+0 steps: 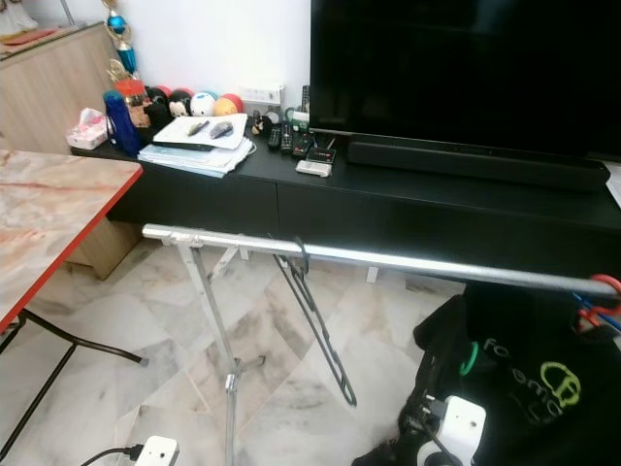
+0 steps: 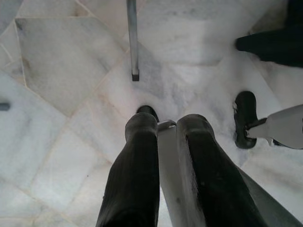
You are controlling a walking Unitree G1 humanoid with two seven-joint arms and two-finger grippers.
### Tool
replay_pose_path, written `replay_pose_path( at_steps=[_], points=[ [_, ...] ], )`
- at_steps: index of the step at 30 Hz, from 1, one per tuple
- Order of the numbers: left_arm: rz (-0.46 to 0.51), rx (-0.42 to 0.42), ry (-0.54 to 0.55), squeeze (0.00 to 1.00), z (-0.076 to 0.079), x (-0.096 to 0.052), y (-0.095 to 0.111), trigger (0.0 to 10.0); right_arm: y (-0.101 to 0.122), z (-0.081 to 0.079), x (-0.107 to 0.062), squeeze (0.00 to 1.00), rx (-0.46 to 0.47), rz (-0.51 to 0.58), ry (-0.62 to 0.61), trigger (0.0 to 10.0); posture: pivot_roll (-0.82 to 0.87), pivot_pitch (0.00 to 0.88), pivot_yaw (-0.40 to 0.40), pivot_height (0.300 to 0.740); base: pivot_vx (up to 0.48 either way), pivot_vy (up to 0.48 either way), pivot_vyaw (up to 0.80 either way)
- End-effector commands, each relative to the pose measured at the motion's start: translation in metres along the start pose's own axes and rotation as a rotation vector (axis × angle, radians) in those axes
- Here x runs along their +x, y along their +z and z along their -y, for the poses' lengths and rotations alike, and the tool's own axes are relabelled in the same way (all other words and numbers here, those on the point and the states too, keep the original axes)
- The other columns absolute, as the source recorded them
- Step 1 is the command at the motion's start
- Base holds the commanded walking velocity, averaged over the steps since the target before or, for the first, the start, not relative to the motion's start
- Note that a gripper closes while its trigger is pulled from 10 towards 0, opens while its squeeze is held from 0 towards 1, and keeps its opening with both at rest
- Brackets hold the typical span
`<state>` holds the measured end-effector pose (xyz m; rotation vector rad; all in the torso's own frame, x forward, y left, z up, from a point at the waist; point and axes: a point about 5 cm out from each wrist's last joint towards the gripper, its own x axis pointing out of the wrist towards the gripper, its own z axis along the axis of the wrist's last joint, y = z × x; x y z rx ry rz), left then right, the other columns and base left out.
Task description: Hang hanger
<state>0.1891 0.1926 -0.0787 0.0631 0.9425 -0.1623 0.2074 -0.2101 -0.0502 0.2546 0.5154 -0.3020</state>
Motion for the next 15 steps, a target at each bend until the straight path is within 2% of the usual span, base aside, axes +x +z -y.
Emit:
replay_pose_path(
  at_steps=[1, 8, 15],
  points=[
    [-0.030, -0.002, 0.003, 0.00, 0.000, -0.001, -0.009, 10.0, -0.003, 0.004, 0.000, 0.00, -0.016, -0.027, -0.009, 10.0, -0.04, 0.009, 0.004, 0.740, -0.330, 0.000, 0.00],
    [-0.028, -0.005, 0.009, 0.00, -0.002, -0.002, -0.008, 10.0, -0.024, 0.009, -0.004, 0.00, -0.037, -0.169, -0.040, 10.0, -0.04, 0.008, 0.007, 0.740, -0.327, 0.000, 0.00],
    [-0.022, -0.005, 0.008, 0.00, -0.003, -0.002, -0.006, 10.0, -0.028, 0.009, -0.005, 0.00, -0.010, -0.199, -0.069, 10.0, -0.03, 0.009, 0.008, 0.740, -0.322, 0.000, 0.00]
  ],
)
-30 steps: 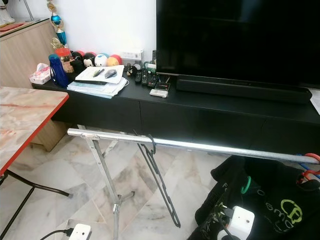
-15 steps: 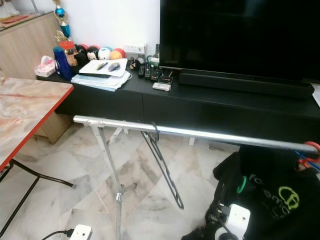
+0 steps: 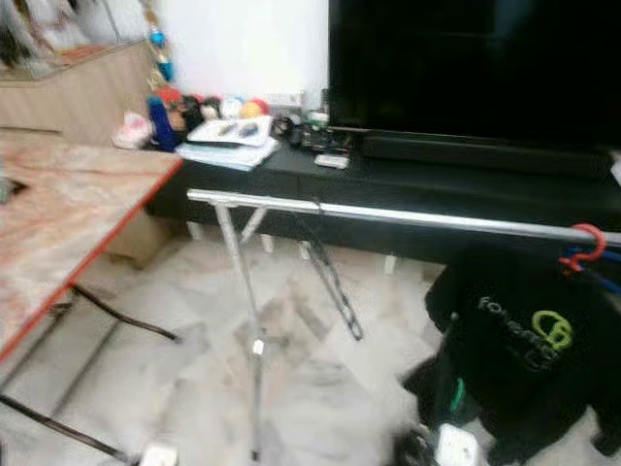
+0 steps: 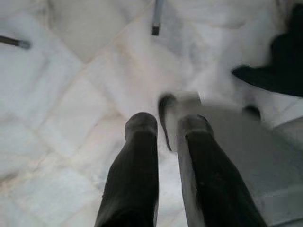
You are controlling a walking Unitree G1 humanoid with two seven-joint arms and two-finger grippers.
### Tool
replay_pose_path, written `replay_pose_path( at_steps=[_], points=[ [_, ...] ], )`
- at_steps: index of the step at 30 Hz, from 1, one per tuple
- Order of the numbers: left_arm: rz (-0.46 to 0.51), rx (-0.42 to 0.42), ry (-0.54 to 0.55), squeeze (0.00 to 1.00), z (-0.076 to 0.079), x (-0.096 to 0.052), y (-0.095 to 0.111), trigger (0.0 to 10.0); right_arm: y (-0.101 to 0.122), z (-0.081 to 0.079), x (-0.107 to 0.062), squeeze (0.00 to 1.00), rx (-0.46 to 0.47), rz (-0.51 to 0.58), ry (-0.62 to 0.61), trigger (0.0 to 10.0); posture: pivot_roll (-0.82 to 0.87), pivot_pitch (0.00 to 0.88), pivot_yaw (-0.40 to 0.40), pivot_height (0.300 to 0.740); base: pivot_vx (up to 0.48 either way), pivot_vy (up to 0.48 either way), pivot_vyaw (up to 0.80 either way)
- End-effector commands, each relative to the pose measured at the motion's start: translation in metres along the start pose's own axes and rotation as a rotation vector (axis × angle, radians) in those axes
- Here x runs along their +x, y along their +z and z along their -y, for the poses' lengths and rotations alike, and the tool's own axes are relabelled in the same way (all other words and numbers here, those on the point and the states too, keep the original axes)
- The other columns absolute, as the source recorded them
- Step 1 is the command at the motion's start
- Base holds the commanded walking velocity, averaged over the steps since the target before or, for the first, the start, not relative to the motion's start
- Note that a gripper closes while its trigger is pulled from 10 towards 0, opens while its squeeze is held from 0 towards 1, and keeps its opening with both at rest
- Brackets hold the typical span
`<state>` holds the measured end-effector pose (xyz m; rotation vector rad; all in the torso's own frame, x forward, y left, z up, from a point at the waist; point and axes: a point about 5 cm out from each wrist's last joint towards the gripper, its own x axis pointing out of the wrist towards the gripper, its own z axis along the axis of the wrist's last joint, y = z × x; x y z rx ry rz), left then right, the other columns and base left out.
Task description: Hang hanger
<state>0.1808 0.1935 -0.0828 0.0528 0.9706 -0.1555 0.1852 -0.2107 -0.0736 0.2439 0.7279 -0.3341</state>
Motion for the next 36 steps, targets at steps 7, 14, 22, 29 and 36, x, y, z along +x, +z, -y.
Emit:
replay_pose_path(
  at_steps=[7, 14, 22, 29, 36],
  points=[
    [0.008, 0.007, 0.003, 0.00, -0.0010, 0.0006, 0.0044, 10.0, -0.0029, -0.0009, 0.0001, 0.00, 0.051, -0.019, -0.027, 10.0, -0.03, 0.010, 0.006, 0.740, -0.321, 0.000, 0.00],
    [0.016, 0.001, 0.000, 0.00, 0.0003, 0.0012, 0.0065, 10.0, -0.0046, -0.0003, -0.0001, 0.00, 0.059, -0.031, -0.026, 10.0, -0.03, 0.010, 0.000, 0.740, -0.326, 0.000, -0.54],
    [0.020, -0.003, -0.002, 0.00, 0.0017, 0.0016, 0.0073, 10.0, -0.0050, -0.0007, -0.0002, 0.00, 0.051, -0.032, -0.027, 10.0, -0.03, 0.009, -0.004, 0.740, -0.323, 0.000, -0.36],
    [0.025, -0.004, 0.001, 0.00, 0.0007, 0.0015, 0.0085, 10.0, -0.0067, -0.0029, -0.0006, 0.00, 0.051, -0.036, -0.021, 10.0, -0.02, 0.010, -0.004, 0.740, -0.231, 0.000, 0.00],
    [0.022, -0.005, 0.013, 0.00, -0.0019, 0.0010, 0.0083, 10.0, -0.0084, -0.0037, -0.0010, 0.00, 0.051, -0.044, -0.018, 10.0, -0.02, 0.012, -0.003, 0.740, 0.000, 0.000, 0.00]
  ],
)
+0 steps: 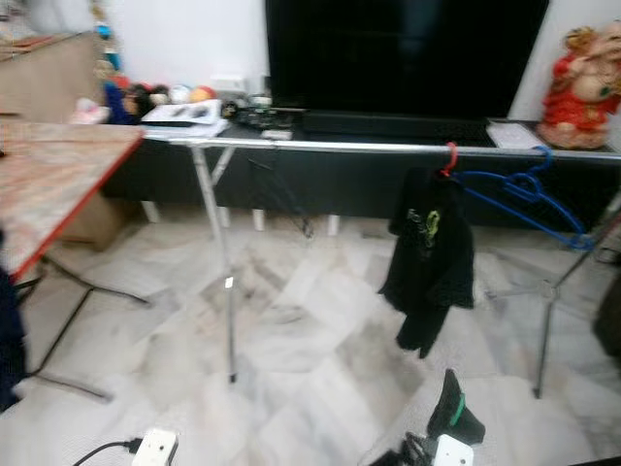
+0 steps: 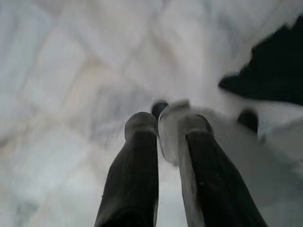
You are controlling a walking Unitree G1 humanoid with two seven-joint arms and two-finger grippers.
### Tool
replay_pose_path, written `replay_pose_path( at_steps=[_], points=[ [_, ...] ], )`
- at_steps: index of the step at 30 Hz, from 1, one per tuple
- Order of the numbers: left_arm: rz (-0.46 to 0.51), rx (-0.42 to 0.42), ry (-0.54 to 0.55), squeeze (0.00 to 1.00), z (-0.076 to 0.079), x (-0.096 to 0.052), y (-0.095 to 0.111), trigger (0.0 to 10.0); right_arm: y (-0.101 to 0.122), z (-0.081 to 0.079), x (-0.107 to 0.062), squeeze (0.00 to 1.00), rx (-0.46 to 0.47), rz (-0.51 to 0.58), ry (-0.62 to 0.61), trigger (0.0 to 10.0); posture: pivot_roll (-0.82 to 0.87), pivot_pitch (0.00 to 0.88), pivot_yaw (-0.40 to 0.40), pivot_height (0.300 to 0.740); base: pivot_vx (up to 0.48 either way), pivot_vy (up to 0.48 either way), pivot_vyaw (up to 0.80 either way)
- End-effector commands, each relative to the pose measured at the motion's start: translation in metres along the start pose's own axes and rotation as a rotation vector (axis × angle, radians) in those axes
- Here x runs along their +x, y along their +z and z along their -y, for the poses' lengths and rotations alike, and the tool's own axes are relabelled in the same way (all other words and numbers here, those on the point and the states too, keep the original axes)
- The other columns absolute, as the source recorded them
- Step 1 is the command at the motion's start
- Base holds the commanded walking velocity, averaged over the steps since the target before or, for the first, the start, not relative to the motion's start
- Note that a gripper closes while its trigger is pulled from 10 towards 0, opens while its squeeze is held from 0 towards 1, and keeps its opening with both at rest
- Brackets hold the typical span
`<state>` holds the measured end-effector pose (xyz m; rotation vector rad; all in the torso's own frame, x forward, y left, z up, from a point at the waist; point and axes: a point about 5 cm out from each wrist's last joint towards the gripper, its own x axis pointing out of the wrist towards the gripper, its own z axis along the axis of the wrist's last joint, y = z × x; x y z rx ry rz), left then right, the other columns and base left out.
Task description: Hang hanger
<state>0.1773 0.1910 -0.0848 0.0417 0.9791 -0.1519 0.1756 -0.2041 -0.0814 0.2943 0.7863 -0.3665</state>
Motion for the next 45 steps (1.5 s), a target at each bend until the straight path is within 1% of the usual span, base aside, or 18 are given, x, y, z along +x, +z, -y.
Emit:
replay_pose_path(
  at_steps=[1, 7, 29, 41, 45],
  points=[
    [0.029, 0.005, 0.016, 0.00, -0.0049, 0.0009, 0.0119, 10.0, 0.0050, -0.0025, 0.0013, 0.00, 0.002, 0.019, 0.005, 10.0, -0.02, 0.012, -0.002, 0.740, 0.000, 0.000, 0.00],
    [0.024, -0.009, 0.016, 0.00, -0.0054, 0.0008, 0.0113, 10.0, 0.0037, -0.0016, 0.0009, 0.00, -0.002, 0.015, 0.003, 10.0, -0.02, 0.013, 0.000, 0.740, 0.000, 0.040, 0.00],
    [0.021, 0.003, 0.016, 0.00, -0.0082, 0.0002, 0.0123, 10.0, -0.0003, -0.0013, 0.0002, 0.00, -0.003, -0.005, 0.001, 10.0, -0.01, 0.000, 0.009, 0.740, 0.000, 0.300, 0.00],
    [0.022, 0.018, 0.016, 0.00, -0.0101, -0.0001, 0.0135, 10.0, 0.0019, -0.0011, 0.0006, 0.00, 0.007, 0.009, -0.012, 10.0, -0.01, 0.000, 0.016, 0.740, 0.000, 0.339, 0.00],
    [0.029, 0.024, 0.018, 0.00, -0.0108, -0.0002, 0.0147, 10.0, 0.0049, -0.0012, 0.0012, 0.00, 0.017, 0.024, -0.018, 10.0, -0.01, 0.000, 0.017, 0.740, 0.000, 0.000, 0.00]
  ],
)
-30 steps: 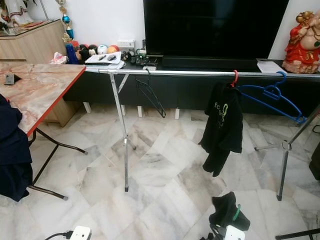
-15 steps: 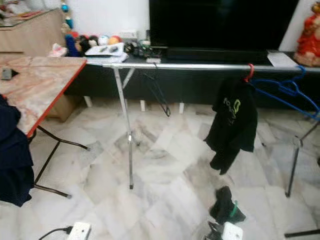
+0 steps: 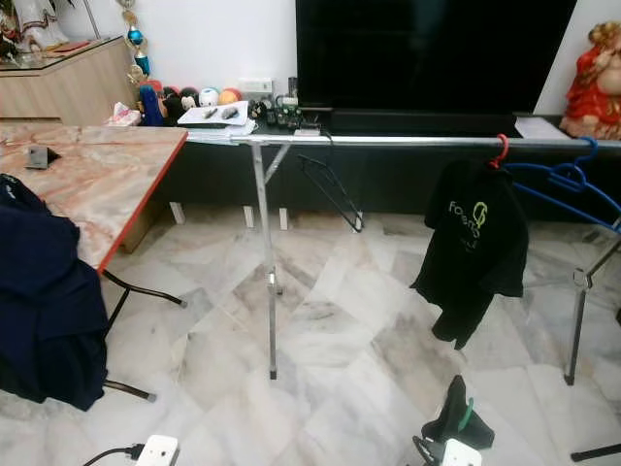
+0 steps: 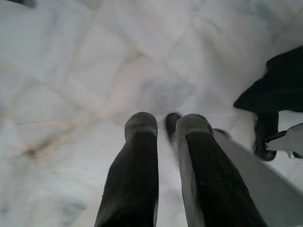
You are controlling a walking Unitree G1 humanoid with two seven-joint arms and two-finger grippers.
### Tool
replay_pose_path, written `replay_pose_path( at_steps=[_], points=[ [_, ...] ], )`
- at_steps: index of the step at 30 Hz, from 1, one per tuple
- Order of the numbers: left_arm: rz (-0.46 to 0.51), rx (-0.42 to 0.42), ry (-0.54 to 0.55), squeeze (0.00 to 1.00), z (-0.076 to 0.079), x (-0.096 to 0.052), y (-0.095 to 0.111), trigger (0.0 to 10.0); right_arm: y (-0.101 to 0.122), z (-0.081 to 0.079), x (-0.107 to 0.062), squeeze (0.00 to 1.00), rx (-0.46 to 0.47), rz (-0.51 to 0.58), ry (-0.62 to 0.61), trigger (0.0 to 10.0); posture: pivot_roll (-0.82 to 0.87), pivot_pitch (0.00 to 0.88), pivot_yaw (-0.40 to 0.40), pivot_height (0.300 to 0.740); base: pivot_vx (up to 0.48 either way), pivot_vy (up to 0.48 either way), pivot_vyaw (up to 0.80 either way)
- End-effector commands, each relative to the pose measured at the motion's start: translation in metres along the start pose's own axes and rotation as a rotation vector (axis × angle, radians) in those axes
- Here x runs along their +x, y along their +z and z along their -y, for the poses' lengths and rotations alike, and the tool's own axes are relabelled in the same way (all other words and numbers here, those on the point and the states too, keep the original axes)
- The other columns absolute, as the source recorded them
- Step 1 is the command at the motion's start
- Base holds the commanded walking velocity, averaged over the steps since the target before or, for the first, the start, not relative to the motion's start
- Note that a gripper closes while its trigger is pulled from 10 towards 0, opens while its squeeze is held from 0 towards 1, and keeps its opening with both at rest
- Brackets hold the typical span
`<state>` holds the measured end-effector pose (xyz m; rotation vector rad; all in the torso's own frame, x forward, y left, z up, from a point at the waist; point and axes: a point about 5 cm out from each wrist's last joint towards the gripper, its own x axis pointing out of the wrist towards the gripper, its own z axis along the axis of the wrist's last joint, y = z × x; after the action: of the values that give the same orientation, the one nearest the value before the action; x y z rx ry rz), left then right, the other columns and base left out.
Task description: Hang hanger
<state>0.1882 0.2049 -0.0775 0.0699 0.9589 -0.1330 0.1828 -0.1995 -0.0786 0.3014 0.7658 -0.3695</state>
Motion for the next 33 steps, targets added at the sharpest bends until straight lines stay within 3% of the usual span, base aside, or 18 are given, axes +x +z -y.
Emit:
replay_pose_path(
  at_steps=[1, 16, 33],
  points=[
    [0.012, 0.007, -0.011, 0.00, 0.004, 0.001, 0.003, 10.0, 0.001, 0.006, 0.000, 0.00, 0.008, 0.008, -0.023, 10.0, 0.00, 0.000, 0.017, 0.740, 0.000, 0.000, 0.00],
    [0.011, 0.005, -0.017, 0.00, 0.005, 0.001, 0.003, 10.0, 0.014, 0.006, 0.002, 0.00, 0.036, 0.066, -0.038, 10.0, 0.00, 0.008, 0.022, 0.740, 0.000, 0.000, 0.00],
    [0.010, 0.003, -0.016, 0.00, 0.004, 0.001, 0.002, 10.0, 0.022, 0.006, 0.003, 0.00, 0.058, 0.111, -0.052, 10.0, 0.00, 0.015, 0.027, 0.740, -0.253, 0.000, 0.00]
  ],
)
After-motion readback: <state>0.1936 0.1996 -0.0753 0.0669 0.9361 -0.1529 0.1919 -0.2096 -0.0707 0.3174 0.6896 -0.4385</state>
